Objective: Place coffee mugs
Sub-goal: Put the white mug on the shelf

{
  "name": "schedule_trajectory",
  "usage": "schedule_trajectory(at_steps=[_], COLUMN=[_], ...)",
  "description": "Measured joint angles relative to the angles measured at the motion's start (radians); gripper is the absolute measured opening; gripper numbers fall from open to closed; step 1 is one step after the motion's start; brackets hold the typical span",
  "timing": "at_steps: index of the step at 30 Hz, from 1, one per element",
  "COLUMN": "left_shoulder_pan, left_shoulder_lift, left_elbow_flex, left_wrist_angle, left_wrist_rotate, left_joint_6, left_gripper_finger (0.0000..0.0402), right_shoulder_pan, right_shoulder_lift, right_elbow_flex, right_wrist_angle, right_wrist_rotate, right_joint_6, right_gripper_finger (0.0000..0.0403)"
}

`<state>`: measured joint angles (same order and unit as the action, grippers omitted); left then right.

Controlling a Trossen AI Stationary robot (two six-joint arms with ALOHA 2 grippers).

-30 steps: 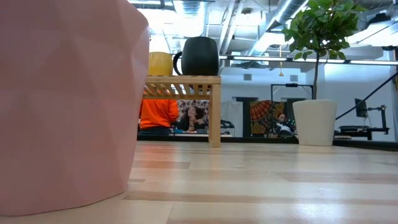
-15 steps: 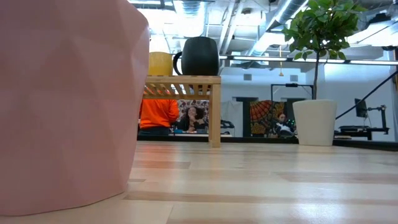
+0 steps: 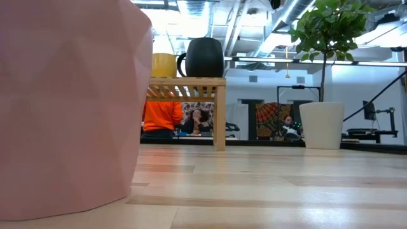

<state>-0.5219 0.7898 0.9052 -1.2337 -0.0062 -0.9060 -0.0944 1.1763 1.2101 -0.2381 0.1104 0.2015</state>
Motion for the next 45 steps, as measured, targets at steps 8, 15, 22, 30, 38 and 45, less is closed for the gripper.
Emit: schedule_trajectory(at_steps=[8, 15, 22, 30, 38, 45], left_shoulder_pan=[-0.254, -0.33, -0.33, -0.33, -0.251, -0.002], left_shoulder_lift=[0.051, 0.195, 0.32, 0.393, 0.344, 0.201], left_elbow_flex=[-0.097, -0.099, -0.099, -0.099, -0.085, 0.133], left_wrist_angle=[0.091, 0.085, 0.084, 0.098, 0.109, 0.07], left_wrist_rotate=[-0.119, -0.164, -0.164, -0.137, -0.076, -0.058], left_joint_6=[-0.072, -0.072, -0.077, -0.059, -0.058, 0.09], left_gripper_finger=[0.0158, 0.0158, 0.0158, 0.0108, 0.0008, 0.0003], right_shoulder_pan=[0.0, -0.005, -0.007, -0.007, -0.013, -0.022], right_shoulder_lift=[0.006, 0.006, 0.006, 0.006, 0.006, 0.006], right_elbow_flex=[0.0, 0.0, 0.0, 0.0, 0.0, 0.0], right_wrist_angle=[-0.043, -0.046, -0.045, -0.046, -0.046, -0.046], right_wrist_rotate=[0.0, 0.002, 0.005, 0.005, 0.006, 0.006], right_joint_6=[0.0, 0.0, 0.0, 0.0, -0.001, -0.006], right_gripper_finger=[0.0214, 0.0214, 0.0214, 0.0214, 0.0214, 0.0214])
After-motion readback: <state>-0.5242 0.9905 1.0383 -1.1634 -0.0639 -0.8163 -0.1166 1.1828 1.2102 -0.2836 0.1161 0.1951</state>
